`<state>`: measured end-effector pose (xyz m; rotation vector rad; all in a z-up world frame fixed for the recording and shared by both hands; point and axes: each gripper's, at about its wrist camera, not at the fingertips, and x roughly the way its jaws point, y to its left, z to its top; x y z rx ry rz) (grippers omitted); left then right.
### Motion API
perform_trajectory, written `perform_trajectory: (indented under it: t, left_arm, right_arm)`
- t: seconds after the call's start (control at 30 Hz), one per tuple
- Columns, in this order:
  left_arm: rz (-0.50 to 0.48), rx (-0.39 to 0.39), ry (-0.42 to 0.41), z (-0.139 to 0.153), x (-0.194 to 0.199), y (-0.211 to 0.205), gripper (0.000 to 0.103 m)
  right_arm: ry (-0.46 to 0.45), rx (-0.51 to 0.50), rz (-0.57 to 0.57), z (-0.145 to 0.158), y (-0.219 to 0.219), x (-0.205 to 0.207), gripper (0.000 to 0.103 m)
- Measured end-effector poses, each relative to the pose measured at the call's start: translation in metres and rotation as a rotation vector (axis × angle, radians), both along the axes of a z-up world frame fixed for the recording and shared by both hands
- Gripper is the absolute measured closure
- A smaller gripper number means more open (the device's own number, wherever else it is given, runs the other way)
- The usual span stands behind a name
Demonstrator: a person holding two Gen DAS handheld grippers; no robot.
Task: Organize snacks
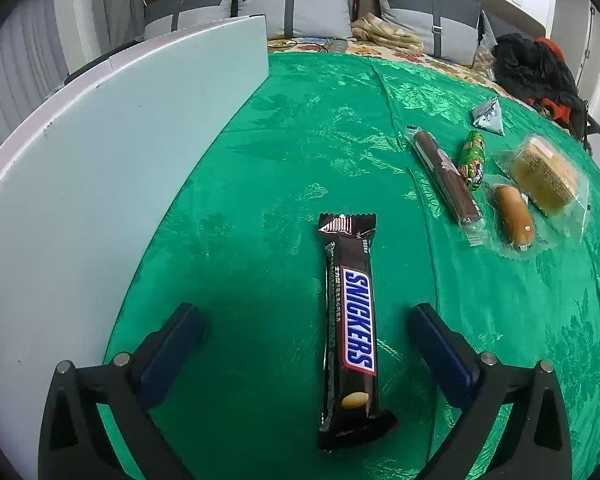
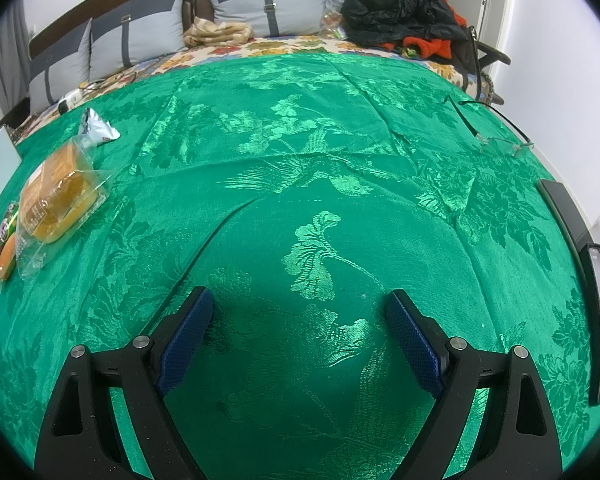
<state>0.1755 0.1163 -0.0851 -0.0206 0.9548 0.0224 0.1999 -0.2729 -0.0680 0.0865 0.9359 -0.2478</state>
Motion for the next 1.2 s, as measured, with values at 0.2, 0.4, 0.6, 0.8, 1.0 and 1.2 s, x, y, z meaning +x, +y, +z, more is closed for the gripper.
perform_trajectory:
  t: [0.2,0.4,0.6,0.8,1.0,1.2]
  left_arm:
    - [0.001,0.0,0.0,-0.001,-0.001,-0.001,0.0]
    - [0.001,0.0,0.0,-0.001,-0.001,-0.001,0.0]
    - [-0.001,0.0,-0.001,-0.001,0.0,-0.001,0.0]
    - [-0.001,0.001,-0.001,-0.001,0.0,-0.001,0.0]
    - [-0.001,0.0,-0.001,-0.001,-0.001,0.0,0.0]
    - [-0.001,0.0,-0.001,-0.001,0.0,-0.001,0.0]
  right_arm:
    - [-0.001,0.008,0.005,-0.001,0.0,0.0,0.011]
    - [0.033,0.149,0.037,0.025,0.014,0.016,0.015]
    - [0.024,0.468,0.335,0.091,0.14,0.078,0.014]
    - [0.272,0.344,0.423,0.057,0.242,0.154,0.028]
    - [0.39,0.315,0.304,0.009,0.248,0.18,0.061]
    - [0.355,0.227,0.294,0.002,0.261,0.179,0.08]
